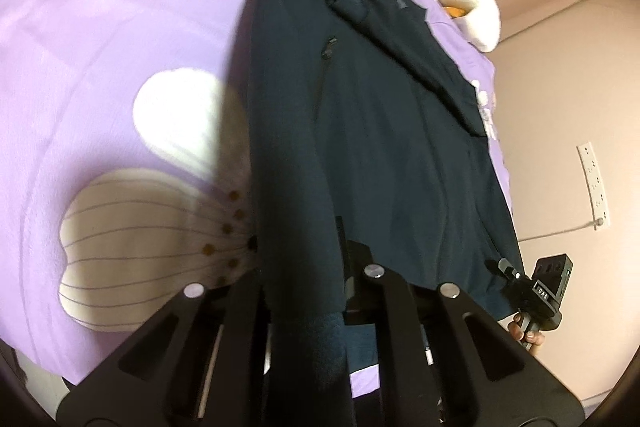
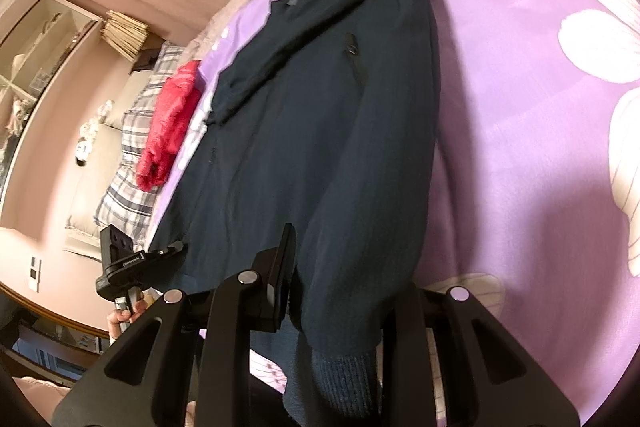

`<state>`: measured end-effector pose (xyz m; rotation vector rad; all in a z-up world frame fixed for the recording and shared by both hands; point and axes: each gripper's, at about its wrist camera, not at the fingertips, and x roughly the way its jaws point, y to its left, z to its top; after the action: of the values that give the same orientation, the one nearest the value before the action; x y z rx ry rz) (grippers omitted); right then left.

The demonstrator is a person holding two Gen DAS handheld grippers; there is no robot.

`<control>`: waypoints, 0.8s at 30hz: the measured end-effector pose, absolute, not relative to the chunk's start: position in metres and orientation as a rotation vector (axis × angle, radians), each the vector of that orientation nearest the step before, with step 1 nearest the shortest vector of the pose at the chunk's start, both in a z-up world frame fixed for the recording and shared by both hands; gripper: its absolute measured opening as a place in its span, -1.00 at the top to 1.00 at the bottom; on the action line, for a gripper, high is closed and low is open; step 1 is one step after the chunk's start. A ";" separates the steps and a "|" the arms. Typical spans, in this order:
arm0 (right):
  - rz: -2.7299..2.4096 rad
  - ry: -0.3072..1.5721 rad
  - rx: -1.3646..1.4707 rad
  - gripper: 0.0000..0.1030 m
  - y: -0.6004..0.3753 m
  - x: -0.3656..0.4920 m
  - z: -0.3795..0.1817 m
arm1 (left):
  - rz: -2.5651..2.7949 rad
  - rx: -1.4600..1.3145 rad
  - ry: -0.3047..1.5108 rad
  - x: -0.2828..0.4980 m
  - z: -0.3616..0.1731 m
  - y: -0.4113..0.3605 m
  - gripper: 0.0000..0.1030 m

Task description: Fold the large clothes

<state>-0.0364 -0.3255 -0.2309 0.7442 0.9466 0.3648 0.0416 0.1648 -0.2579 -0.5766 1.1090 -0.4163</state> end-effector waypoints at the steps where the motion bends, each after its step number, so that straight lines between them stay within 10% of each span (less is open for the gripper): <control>1: 0.377 0.934 0.751 0.53 -0.325 -0.036 -0.228 | -0.422 -0.570 1.100 0.041 -0.254 0.163 0.81; 24: 0.459 0.818 0.745 0.72 -0.316 -0.033 -0.204 | -0.481 -0.475 1.012 0.045 -0.214 0.135 0.81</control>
<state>-0.0329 -0.3160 -0.2037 0.7446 0.8183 0.4593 0.0452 0.1355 -0.2141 -0.4751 1.0124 -0.4811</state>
